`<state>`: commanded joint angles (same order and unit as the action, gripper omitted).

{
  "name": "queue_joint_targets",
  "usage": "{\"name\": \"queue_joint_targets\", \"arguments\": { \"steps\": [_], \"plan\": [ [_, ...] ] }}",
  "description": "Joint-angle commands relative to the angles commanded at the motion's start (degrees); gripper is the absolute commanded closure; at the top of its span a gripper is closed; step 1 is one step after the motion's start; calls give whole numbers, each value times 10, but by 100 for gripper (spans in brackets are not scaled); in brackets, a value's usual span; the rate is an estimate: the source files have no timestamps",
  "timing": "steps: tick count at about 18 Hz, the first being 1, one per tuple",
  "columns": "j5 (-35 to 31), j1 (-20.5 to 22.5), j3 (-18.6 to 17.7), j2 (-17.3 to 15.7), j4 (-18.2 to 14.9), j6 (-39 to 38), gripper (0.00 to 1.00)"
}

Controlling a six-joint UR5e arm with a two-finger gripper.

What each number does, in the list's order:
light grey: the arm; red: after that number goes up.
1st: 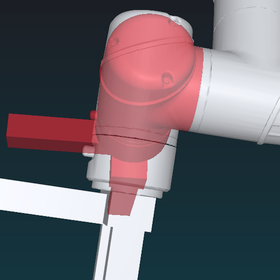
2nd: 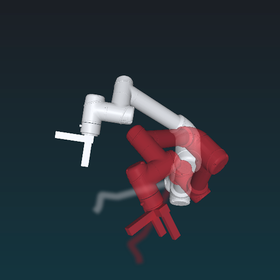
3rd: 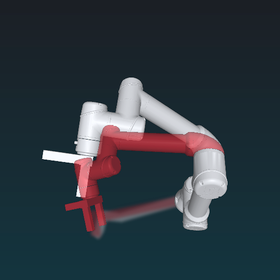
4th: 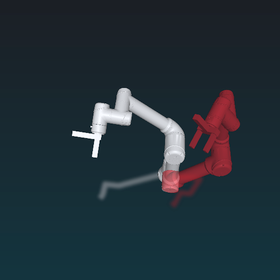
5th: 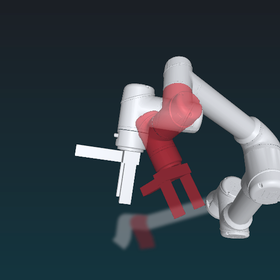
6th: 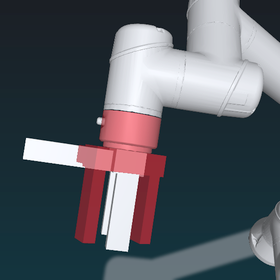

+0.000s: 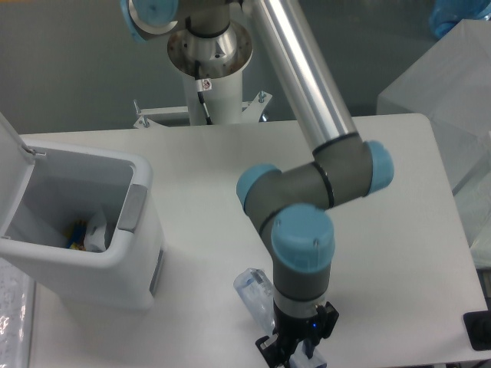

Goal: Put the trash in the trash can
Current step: 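Carry the bottle over the trash bin opening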

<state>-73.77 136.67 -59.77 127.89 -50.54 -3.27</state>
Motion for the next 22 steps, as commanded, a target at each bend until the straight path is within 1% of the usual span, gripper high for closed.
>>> {"name": "queue_joint_targets", "arguments": {
  "steps": [3, 5, 6, 9, 10, 13, 15, 17, 18, 21, 22],
  "plan": [
    [77, -1, 8, -28, 1, 37, 51],
    [127, -1, 25, -34, 7, 69, 51],
    [152, 0, 39, -35, 8, 71, 51],
    [194, -2, 64, -48, 8, 80, 51],
    [209, -2, 65, -59, 8, 84, 51],
    [282, -3, 65, -83, 8, 99, 51],
    [300, -10, 57, -96, 9, 99, 51],
    [301, -42, 47, -104, 9, 99, 51],
    [301, -49, 39, -105, 9, 99, 51],
    [301, -71, 4, -121, 14, 100, 51],
    [301, -79, -10, -129, 22, 99, 51]
  ]
}}
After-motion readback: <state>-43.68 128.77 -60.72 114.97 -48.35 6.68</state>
